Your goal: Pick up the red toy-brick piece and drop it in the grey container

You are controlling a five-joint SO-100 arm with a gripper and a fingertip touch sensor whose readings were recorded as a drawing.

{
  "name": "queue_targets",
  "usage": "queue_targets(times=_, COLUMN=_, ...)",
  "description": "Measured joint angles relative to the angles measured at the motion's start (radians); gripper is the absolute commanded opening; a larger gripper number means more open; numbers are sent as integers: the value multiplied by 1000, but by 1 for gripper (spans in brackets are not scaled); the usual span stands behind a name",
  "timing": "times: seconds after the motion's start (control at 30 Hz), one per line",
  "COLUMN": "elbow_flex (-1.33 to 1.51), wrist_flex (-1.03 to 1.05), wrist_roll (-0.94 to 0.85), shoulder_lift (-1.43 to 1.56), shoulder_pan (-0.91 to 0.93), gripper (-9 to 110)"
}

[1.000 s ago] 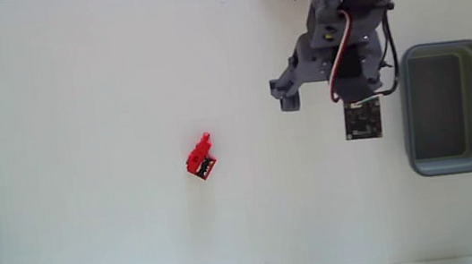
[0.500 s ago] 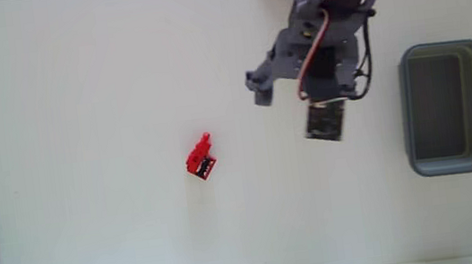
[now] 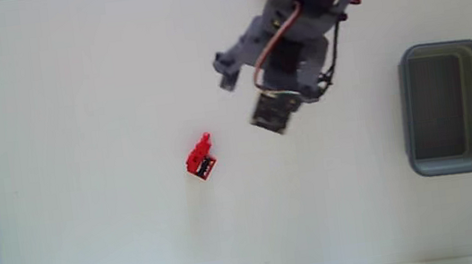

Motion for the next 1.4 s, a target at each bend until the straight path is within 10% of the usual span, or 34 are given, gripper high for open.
queue_targets(times=1.4, elbow_flex=0, wrist_flex=-40, wrist_roll=-2, shoulder_lift=-52, shoulder_pan=124, gripper=110)
